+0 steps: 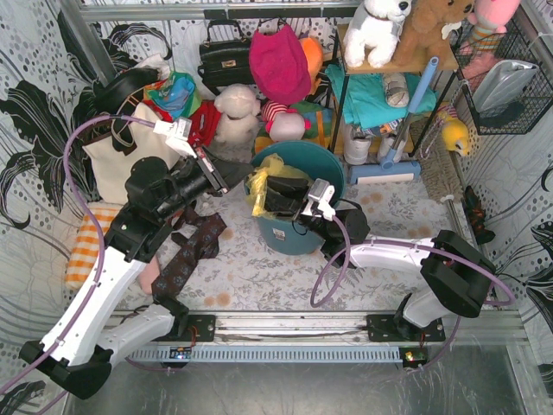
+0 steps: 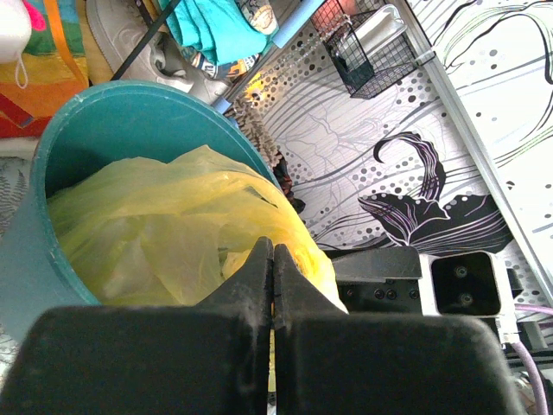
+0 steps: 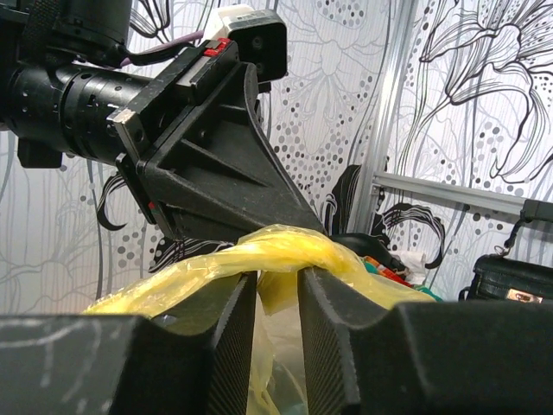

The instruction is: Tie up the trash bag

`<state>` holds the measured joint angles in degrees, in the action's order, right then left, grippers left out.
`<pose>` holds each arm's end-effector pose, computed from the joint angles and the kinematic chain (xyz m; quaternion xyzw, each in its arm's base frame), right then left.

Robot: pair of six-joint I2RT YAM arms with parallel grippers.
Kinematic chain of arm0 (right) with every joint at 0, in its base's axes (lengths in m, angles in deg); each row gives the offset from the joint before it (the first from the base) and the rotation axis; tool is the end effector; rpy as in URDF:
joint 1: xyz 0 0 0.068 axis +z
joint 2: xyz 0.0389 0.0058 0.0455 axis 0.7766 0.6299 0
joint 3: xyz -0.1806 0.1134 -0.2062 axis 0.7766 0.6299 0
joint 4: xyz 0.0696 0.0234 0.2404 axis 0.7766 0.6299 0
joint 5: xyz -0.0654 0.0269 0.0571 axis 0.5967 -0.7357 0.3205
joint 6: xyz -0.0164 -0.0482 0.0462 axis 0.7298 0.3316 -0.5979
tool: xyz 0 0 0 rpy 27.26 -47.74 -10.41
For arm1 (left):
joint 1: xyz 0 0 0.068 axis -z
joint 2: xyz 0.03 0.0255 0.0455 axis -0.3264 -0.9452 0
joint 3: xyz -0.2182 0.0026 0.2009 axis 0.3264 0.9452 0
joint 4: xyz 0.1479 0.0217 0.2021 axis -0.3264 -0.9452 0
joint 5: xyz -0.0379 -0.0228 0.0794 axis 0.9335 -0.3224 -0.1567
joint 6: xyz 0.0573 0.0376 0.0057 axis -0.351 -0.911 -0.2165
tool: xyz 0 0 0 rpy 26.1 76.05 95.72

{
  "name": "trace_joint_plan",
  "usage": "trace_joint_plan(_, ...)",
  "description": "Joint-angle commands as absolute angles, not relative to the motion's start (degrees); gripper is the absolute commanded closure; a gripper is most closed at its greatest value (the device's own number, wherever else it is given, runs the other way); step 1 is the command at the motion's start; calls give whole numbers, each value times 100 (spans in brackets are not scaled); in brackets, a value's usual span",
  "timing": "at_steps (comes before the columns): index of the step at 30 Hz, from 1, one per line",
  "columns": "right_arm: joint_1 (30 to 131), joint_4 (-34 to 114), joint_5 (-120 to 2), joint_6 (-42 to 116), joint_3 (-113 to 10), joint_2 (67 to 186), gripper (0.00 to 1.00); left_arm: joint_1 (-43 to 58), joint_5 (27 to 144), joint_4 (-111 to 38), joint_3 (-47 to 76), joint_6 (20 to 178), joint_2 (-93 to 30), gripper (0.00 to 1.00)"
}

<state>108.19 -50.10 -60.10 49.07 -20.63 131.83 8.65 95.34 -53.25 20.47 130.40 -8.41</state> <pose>0.1563 0.2593 0.3857 -0.2511 0.2694 0.4336 0.8224 0.1560 -0.1013 0.4529 0.0121 0.7137 -0.4928 0.4975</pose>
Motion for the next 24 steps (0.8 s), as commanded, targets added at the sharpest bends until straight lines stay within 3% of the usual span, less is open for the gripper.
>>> trace_joint_plan(1, 10801, -5523, -5801, 4897, -2020, 13074, 73, 858, 9360, -5272, 1762, 12770, -817, 100)
trace_joint_plan(8, 10801, -5566, -5746, 4952, -1975, 13060, 81, 856, 9203, -5422, 1554, 12604, -798, 100)
trace_joint_plan(12, 10804, -5589, -5737, 4977, -1971, 13086, 100, 863, 9261, -5514, 1611, 12682, -806, 100)
trace_joint_plan(18, 10806, -5684, -5770, 4964, -2105, 13227, 100, 862, 9346, -5524, 1974, 12901, -698, 99)
trace_joint_plan(24, 10808, -5713, -5764, 4937, -2330, 13446, 100, 863, 9576, -5588, 2098, 12999, -589, 87)
